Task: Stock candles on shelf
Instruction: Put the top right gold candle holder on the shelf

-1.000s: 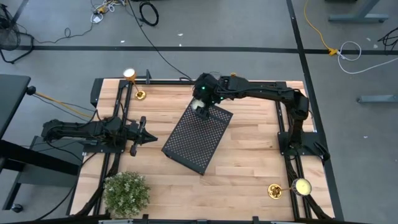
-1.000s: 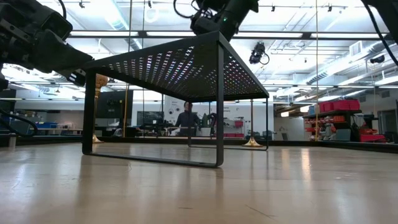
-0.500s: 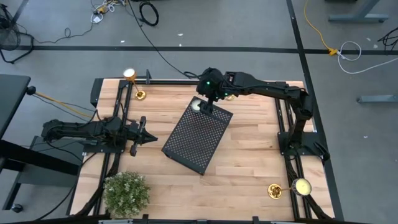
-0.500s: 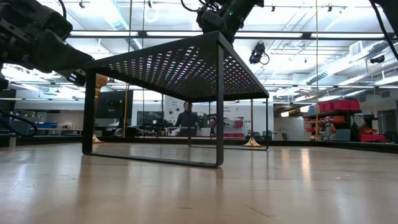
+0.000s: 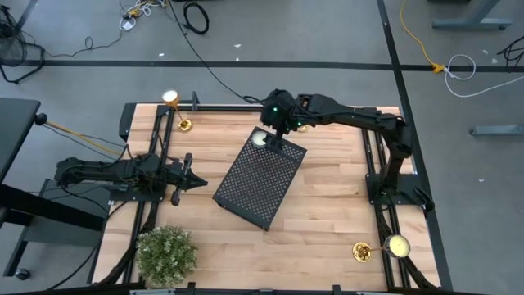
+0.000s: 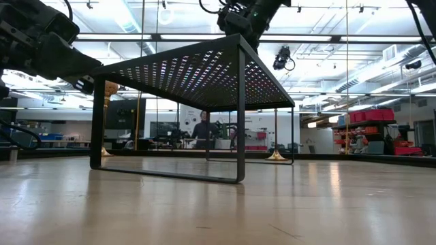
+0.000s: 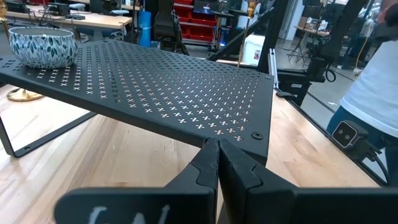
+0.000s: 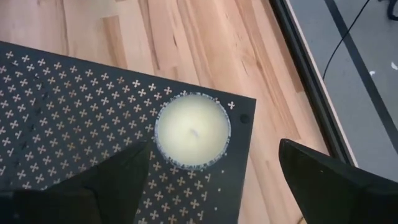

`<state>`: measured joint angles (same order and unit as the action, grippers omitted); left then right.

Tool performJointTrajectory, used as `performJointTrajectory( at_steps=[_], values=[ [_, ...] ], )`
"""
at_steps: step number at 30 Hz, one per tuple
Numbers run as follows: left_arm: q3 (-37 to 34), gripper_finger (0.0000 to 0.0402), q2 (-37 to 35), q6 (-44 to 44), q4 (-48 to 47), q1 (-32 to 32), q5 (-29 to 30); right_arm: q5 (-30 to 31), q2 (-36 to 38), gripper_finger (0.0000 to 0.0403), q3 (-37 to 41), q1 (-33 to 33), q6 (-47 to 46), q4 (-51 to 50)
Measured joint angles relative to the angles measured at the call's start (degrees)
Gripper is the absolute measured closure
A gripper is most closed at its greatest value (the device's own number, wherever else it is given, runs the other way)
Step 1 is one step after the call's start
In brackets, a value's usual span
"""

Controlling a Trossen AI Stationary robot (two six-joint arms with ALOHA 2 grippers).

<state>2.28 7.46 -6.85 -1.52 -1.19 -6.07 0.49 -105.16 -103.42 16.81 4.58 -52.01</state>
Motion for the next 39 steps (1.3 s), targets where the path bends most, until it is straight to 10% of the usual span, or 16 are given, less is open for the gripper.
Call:
performJointTrajectory(
  at_steps=[39],
  values=[
    [0.0, 0.0387, 0.0, 0.0, -0.1, 0.0, 0.0, 15.1, 7.4, 0.0048, 0.0, 19.0, -2.0, -7.7]
  ],
)
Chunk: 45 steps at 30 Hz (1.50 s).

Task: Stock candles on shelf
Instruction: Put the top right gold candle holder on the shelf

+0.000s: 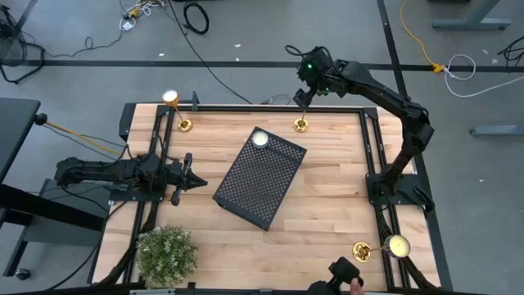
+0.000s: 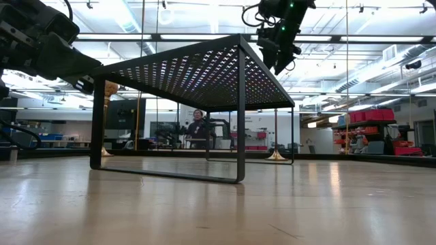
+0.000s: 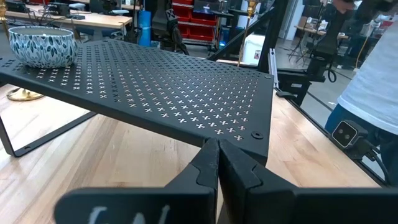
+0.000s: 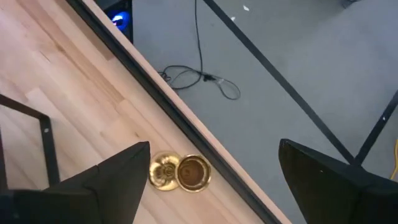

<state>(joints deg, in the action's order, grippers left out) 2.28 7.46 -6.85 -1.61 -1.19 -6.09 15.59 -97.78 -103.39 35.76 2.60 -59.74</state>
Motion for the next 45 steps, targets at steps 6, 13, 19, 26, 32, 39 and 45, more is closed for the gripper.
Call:
performJointTrajectory(
  at_steps=[6, 13, 19, 26, 32, 39, 45],
  values=[
    [0.0, 0.0387, 0.0, 0.0, 0.0, 0.0, 0.0, -0.2, -0.3, 0.0048, 0.0, 0.6, 0.0, -1.2],
    [0.0, 0.0387, 0.0, 0.0, 0.0, 0.0, 0.0, -1.1, -0.9, 0.0048, 0.0, 0.7, 0.0, -2.0],
    [0.0, 0.0387, 0.0, 0.0, 0.0, 0.0, 0.0, -1.6, -1.3, 0.0048, 0.0, 0.7, 0.2, -2.2],
    [0.0, 0.0387, 0.0, 0.0, 0.0, 0.0, 0.0, -1.7, -1.3, 0.0048, 0.0, 1.4, 0.9, -2.5],
    [0.0, 0.0387, 0.0, 0.0, 0.0, 0.0, 0.0, -2.1, -1.3, 0.0048, 0.0, 1.6, 0.9, -2.6],
    [0.0, 0.0387, 0.0, 0.0, 0.0, 0.0, 0.0, -4.7, -3.1, 0.0048, 0.0, 1.6, -0.1, -2.7],
    [0.0, 0.0387, 0.0, 0.0, 0.0, 0.0, 0.0, -6.2, -4.7, 0.0048, 0.0, 2.0, -0.7, -3.0]
  ],
)
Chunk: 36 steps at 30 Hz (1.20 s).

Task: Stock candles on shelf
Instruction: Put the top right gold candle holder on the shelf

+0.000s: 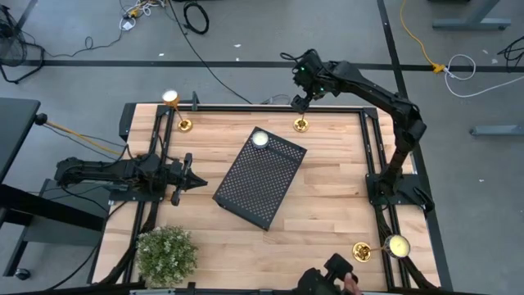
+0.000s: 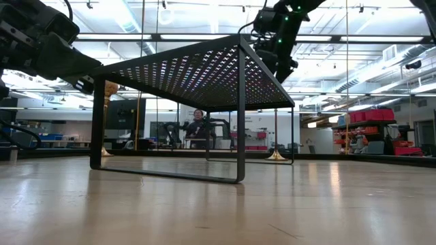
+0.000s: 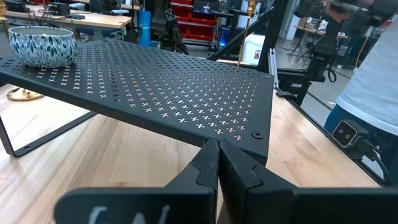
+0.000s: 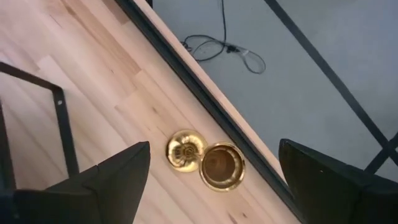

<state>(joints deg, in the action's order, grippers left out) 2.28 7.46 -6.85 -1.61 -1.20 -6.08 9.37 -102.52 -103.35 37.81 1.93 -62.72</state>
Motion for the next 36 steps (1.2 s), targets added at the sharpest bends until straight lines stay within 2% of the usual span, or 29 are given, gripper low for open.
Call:
performJointTrajectory(
  at_steps=[12, 30, 36],
  values=[
    [0.0, 0.0387, 0.0, 0.0, 0.0, 0.0, 0.0, -1.4, -3.8, 0.0048, 0.0, 1.0, -1.3, -3.0],
    [0.0, 0.0387, 0.0, 0.0, 0.0, 0.0, 0.0, -1.4, -4.0, 0.0048, 0.0, 1.5, -2.4, -6.1],
    [0.0, 0.0387, 0.0, 0.0, 0.0, 0.0, 0.0, -1.3, -4.0, 0.0048, 3.8, 1.5, -2.4, -5.9]
  ],
)
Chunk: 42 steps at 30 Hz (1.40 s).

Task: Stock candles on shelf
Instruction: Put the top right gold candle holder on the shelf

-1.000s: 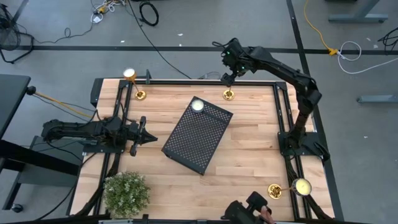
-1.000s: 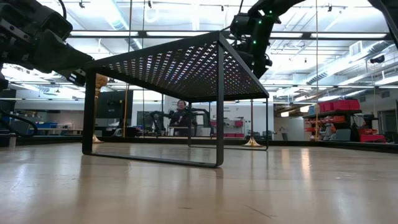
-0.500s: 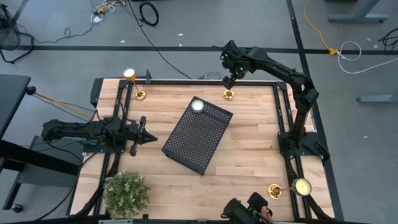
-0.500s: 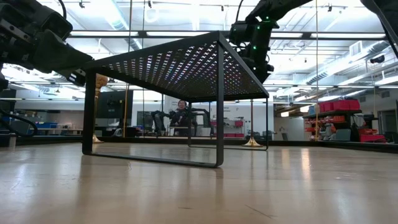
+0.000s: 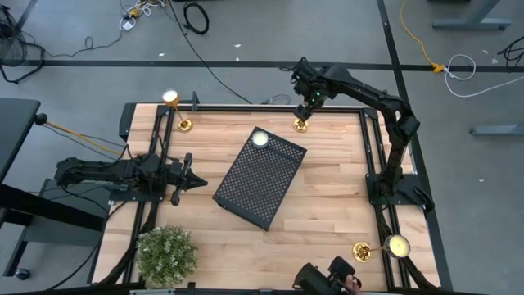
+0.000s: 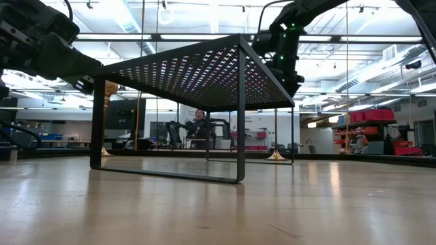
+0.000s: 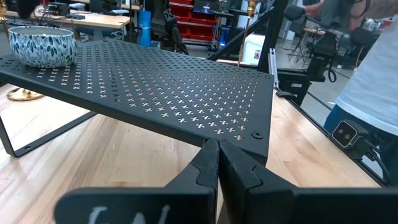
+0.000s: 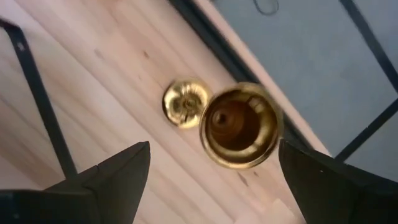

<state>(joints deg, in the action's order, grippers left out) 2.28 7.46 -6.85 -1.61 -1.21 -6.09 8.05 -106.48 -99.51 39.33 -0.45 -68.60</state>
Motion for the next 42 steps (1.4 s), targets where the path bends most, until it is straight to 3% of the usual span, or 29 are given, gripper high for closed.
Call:
performJointTrajectory(
  at_steps=[30, 42],
  values=[
    [0.0, 0.0387, 0.0, 0.0, 0.0, 0.0, 0.0, 0.1, 0.0, 0.0050, 1.0, -0.3, 0.9, 1.7],
    [0.0, 0.0387, 0.0, 0.0, 0.0, 0.0, 0.0, 0.1, 0.0, 0.0124, 1.0, -0.3, 1.1, 2.9]
  ],
)
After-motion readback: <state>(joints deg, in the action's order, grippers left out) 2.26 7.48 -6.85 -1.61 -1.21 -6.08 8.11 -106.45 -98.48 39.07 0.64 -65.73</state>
